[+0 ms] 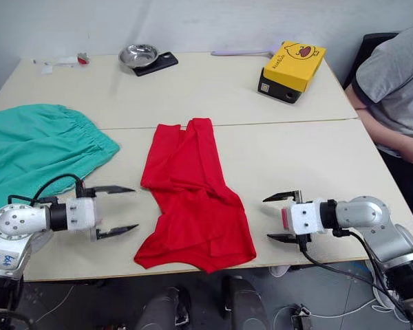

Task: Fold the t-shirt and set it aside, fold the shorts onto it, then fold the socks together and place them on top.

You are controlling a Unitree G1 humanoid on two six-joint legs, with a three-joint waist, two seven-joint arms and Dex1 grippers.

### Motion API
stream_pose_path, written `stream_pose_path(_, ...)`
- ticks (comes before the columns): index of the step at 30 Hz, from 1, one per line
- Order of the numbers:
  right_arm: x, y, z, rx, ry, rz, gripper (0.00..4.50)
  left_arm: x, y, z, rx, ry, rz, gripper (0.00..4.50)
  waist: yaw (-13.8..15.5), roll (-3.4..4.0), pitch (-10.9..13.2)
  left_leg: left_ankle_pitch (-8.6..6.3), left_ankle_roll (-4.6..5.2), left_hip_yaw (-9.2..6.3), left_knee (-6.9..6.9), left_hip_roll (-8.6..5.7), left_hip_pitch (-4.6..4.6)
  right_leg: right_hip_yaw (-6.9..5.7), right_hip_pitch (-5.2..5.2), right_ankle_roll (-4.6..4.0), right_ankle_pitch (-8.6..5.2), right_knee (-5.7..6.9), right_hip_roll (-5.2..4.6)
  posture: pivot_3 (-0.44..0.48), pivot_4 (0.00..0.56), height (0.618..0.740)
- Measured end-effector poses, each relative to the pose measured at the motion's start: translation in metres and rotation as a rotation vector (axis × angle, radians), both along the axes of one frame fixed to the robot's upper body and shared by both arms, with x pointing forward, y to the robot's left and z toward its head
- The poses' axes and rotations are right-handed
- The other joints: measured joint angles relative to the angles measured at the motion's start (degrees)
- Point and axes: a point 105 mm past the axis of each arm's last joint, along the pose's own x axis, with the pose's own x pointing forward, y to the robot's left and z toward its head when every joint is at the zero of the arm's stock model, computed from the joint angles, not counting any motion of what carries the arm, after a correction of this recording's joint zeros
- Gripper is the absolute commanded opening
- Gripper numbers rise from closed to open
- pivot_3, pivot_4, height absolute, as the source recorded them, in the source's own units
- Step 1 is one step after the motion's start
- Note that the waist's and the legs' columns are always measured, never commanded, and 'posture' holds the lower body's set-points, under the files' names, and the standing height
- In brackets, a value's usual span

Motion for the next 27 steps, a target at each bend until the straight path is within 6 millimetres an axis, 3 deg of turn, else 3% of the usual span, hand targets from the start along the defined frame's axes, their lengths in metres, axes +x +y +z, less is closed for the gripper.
stream_pose_path(7,-0.002,0.016,-0.003,0.025,-0.164,0.169,4.5,0.007,-0.016,0.0,0.115,-0.16,-0.241,4.48,-0.03,0.05,-0.08,0.09,0.11,0.04,0.13,0.0,0.17,0.11,0.1,-0.05,0.05,0.21,-0.01,0.0,0.15,0.74)
stream_pose_path(16,-0.023,0.032,-0.011,0.034,-0.134,0.281,4.5,-0.005,-0.032,-0.008,0.121,-0.157,-0.447,4.48,0.07,0.33,-0.31,0.03,0.07,0.05,0.18,0.0,0.21,0.14,0.1,-0.15,-0.06,0.35,0.0,0.0,0.15,0.74)
stream_pose_path(26,-0.031,0.047,-0.016,0.036,-0.116,0.319,4.5,-0.014,-0.041,-0.014,0.124,-0.113,-0.55,4.48,-0.09,0.31,-0.38,0.04,0.05,0.06,0.28,0.01,0.32,0.2,0.14,-0.15,-0.09,0.49,0.04,0.0,0.15,0.74)
stream_pose_path(27,-0.031,0.049,-0.016,0.036,-0.12,0.322,4.33,-0.015,-0.042,-0.014,0.124,-0.112,-0.552,4.5,-0.11,0.31,-0.38,0.05,0.04,0.06,0.28,0.01,0.35,0.21,0.15,-0.15,-0.09,0.52,0.04,0.0,0.15,0.74)
